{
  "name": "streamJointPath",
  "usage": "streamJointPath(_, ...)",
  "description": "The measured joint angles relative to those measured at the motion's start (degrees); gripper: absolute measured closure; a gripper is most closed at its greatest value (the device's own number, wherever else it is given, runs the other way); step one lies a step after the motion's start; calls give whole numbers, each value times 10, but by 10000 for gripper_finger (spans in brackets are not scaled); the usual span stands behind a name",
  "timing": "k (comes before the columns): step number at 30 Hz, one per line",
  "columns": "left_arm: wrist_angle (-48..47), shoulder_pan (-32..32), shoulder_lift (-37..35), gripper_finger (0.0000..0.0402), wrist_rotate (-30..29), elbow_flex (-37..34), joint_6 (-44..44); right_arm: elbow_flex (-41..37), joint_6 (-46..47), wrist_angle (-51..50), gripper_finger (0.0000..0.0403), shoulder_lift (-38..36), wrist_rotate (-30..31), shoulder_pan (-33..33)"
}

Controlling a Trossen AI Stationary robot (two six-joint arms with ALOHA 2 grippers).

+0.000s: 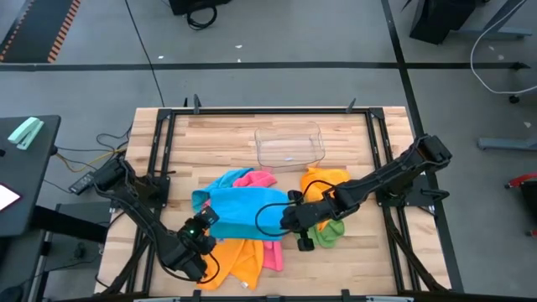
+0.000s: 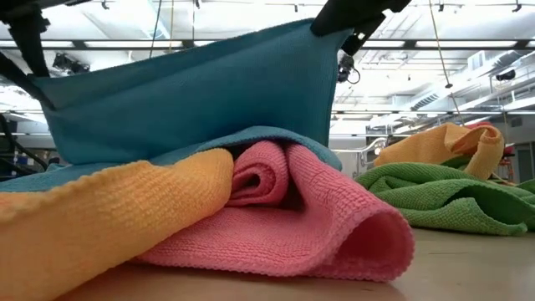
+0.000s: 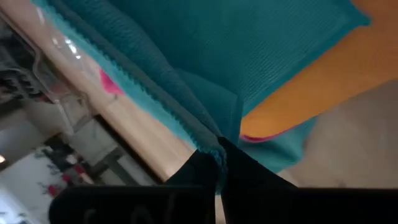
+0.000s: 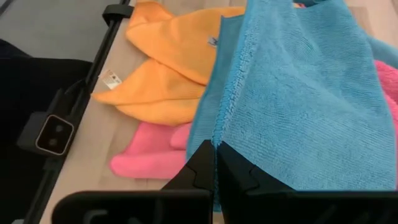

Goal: Fold microfiber towels
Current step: Fold the bottom blue microfiber cloth

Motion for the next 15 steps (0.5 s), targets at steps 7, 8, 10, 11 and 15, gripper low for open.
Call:
streamJointPath(7, -93, -2, 0, 370, -22, 0, -5, 18, 7, -2, 391, 0, -4, 3)
streamJointPath(8, -96, -2, 0, 371, -22, 0, -5, 24, 5, -5, 391, 0, -4, 3)
streamJointPath(10, -95, -2, 0, 376, -22, 0, -2, 32, 3, -8, 391, 0, -4, 3)
streamJointPath(11, -95, -2, 0, 379, -21, 0, -2, 34, 4, -8, 391, 0, -5, 3)
streamJointPath(15, -64, -2, 0, 383, -2, 0, -4, 35, 21, -17, 391, 0, -7, 4)
